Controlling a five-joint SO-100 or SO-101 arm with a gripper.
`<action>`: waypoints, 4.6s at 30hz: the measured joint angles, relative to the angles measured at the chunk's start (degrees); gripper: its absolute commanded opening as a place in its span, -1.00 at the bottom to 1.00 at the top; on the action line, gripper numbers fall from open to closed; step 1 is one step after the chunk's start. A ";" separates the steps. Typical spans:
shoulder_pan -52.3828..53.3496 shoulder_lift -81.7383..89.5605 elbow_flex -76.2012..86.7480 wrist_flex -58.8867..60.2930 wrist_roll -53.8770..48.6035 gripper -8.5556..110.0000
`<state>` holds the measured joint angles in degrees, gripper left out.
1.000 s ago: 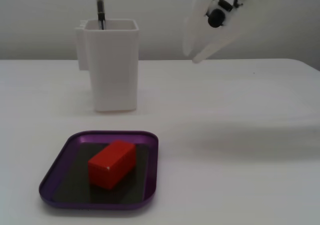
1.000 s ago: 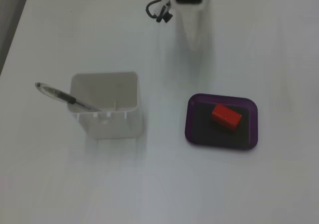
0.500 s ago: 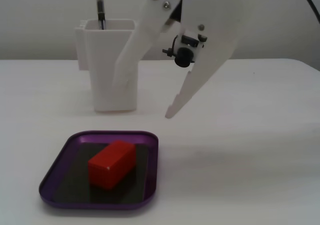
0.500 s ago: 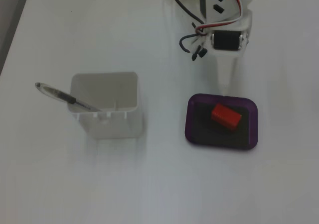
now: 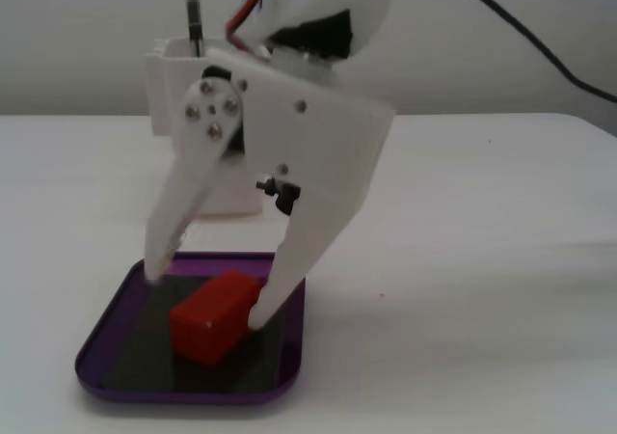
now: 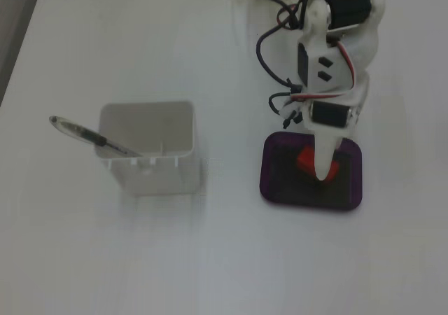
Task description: Remove the cube from the box.
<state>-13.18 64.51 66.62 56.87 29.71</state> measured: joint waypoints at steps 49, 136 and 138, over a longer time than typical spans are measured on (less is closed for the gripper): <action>3.60 14.50 -4.75 31.38 -12.74 -0.86; 3.60 128.32 104.06 2.37 -29.53 -0.60; 3.43 128.32 105.64 2.55 -29.53 -0.61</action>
<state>-9.76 192.83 172.27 59.41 0.18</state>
